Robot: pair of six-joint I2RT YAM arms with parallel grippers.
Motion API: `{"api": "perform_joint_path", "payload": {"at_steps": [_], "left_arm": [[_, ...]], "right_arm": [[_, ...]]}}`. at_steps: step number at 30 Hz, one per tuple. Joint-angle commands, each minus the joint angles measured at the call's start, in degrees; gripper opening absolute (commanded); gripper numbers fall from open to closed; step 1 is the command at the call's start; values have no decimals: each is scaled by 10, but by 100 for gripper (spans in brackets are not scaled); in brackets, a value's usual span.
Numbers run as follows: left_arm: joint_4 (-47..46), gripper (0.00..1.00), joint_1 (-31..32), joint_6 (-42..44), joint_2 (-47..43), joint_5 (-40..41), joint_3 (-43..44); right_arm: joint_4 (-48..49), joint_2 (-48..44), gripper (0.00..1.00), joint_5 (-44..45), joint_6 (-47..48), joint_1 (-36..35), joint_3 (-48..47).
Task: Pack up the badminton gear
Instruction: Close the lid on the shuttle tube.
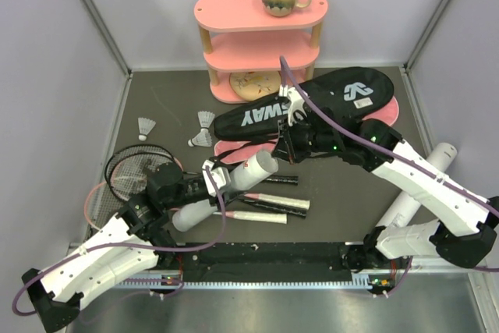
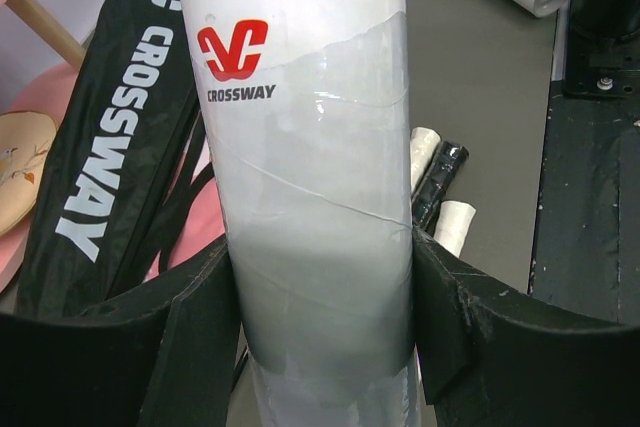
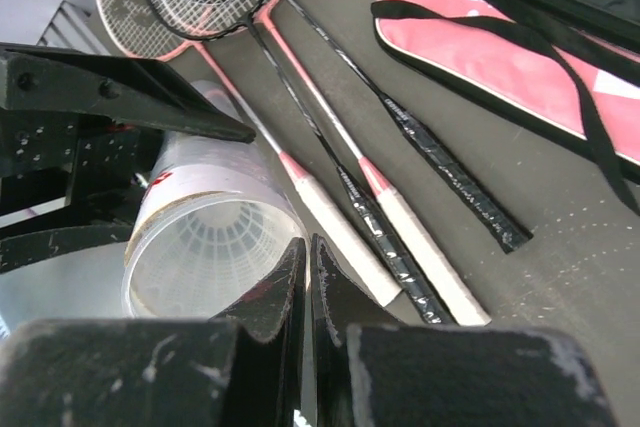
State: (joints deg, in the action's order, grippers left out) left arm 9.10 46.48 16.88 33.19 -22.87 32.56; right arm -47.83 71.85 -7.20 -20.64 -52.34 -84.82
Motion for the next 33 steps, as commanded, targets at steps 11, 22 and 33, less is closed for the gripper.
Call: {"api": "perform_joint_path", "payload": {"at_steps": [11, 22, 33], "left_arm": [[-72, 9, -1, -3, -3, -31, 13], [-72, 9, 0, -14, 7, -27, 20], [-73, 9, 0, -8, -6, -24, 15]], "right_arm": [[-22, -3, 0, 96, 26, -34, -42], [-38, 1, 0, 222, 30, -114, -61], [-40, -5, 0, 223, 75, -145, -54]]}}
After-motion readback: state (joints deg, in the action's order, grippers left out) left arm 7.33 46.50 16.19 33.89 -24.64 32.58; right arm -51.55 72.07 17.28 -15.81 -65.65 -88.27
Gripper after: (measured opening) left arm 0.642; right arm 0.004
